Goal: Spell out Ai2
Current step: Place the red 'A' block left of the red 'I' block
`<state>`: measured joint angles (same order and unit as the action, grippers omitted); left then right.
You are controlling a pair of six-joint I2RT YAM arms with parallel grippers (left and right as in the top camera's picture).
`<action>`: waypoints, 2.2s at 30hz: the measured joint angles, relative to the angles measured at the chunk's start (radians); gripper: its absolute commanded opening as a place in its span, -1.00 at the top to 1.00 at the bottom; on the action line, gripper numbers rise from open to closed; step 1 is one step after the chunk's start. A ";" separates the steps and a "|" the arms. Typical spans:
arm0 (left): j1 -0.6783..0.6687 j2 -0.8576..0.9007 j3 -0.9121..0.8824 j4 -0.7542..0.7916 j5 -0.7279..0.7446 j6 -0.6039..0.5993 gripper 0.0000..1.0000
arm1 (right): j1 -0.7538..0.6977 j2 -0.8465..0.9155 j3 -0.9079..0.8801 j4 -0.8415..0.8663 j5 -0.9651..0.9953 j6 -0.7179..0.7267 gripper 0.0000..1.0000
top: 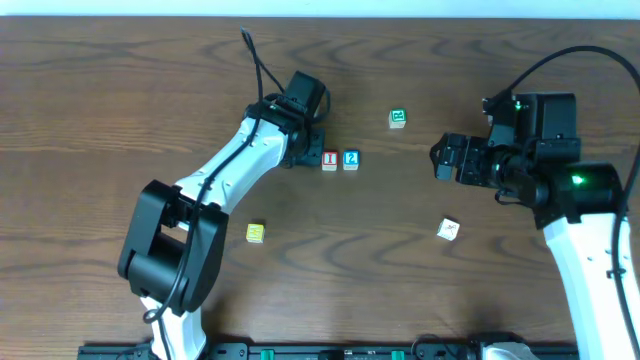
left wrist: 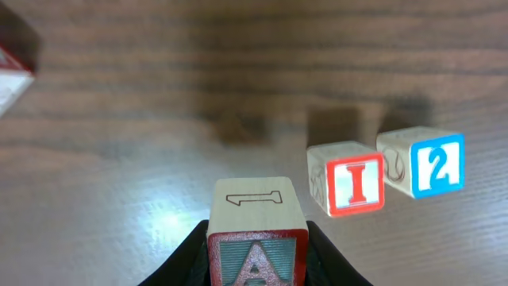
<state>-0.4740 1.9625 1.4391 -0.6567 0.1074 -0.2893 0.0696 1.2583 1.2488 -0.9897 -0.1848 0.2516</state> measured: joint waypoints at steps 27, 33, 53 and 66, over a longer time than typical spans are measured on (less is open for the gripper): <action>0.000 0.075 0.000 0.029 0.024 -0.051 0.90 | 0.000 0.000 0.000 -0.015 -0.003 0.000 -0.98; 0.000 0.097 0.000 0.029 0.024 -0.051 0.85 | 0.000 0.000 0.000 -0.016 -0.004 0.000 -0.99; 0.000 0.097 0.000 0.061 0.016 -0.051 0.52 | 0.000 0.000 0.000 -0.019 -0.004 0.000 -0.98; 0.000 0.097 0.000 0.061 0.013 -0.051 0.17 | 0.000 0.000 0.000 -0.023 -0.004 0.004 -0.98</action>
<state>-0.4740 2.0590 1.4391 -0.5953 0.1204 -0.3401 0.0696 1.2579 1.2488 -1.0122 -0.1886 0.2554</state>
